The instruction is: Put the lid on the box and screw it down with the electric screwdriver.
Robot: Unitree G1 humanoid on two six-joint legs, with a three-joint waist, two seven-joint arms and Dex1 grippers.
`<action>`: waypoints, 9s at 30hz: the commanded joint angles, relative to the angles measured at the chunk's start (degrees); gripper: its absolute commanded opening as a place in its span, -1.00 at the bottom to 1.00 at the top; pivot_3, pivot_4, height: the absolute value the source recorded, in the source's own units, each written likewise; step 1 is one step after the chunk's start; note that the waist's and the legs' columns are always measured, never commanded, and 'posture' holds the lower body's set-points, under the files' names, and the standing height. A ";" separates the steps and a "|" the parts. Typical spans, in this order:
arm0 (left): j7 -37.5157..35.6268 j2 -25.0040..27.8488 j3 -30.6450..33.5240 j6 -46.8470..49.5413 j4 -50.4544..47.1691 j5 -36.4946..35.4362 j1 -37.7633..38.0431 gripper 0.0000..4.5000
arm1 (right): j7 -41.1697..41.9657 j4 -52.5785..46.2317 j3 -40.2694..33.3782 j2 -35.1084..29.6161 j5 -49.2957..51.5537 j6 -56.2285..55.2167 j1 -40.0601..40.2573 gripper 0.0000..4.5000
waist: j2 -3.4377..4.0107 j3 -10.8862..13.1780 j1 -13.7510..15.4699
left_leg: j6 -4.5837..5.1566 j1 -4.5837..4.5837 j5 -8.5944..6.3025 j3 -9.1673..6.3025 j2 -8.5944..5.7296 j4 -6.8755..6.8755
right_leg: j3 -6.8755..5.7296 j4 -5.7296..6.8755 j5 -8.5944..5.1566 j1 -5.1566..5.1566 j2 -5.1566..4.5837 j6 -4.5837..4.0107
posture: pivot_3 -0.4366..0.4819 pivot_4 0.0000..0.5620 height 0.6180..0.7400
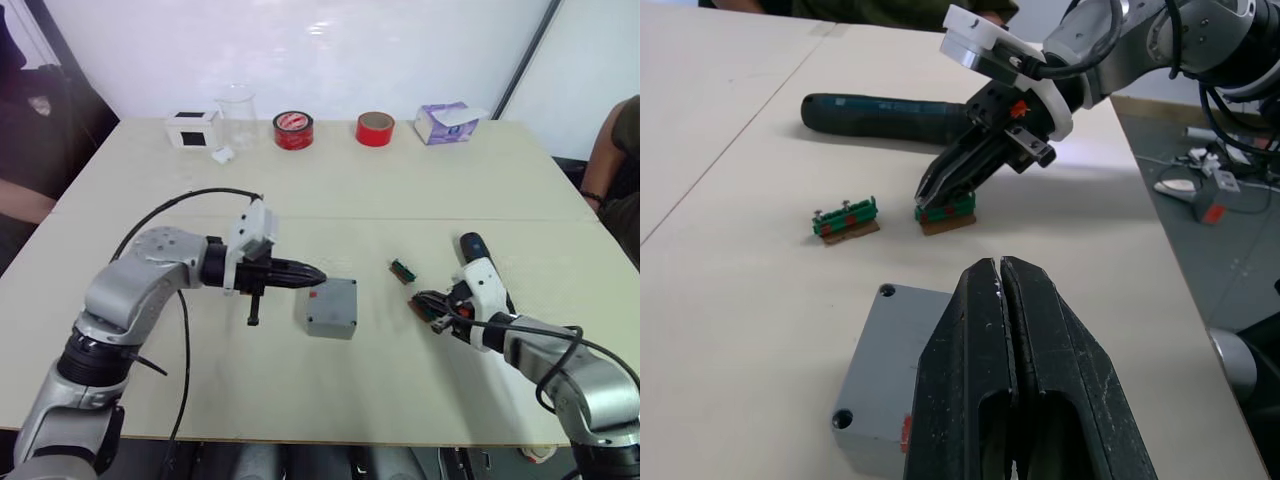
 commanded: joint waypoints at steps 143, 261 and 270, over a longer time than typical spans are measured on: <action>-0.12 0.88 0.32 -2.74 -1.76 -1.03 0.65 -1.00 | 9.83 1.74 3.47 -28.79 13.55 33.80 -34.48 0.98 | -0.15 0.18 0.10 | 0.02 -0.15 -0.01 0.06 0.00 -0.67 | -0.09 -0.81 0.06 -0.06 -0.12 0.09 | -0.05 -0.47 1.00; 2.29 -8.04 -9.74 -14.80 12.92 16.25 4.70 -1.00 | -1.01 -11.83 3.98 10.44 8.78 -13.52 -18.90 -0.20 | 0.10 0.22 -0.01 | -0.27 0.00 0.16 0.03 -0.04 -0.62 | -0.04 -0.60 0.31 0.01 -0.04 0.35 | -0.05 -0.47 1.00; 2.36 -8.05 -9.81 -14.32 12.68 16.30 4.48 -1.00 | -1.38 -12.23 4.23 9.83 9.91 -13.00 -19.54 -0.20 | 0.10 0.22 0.01 | -0.27 0.01 0.16 0.03 -0.03 -0.62 | -0.04 -0.60 0.31 0.02 -0.04 0.35 | -0.05 -0.47 1.00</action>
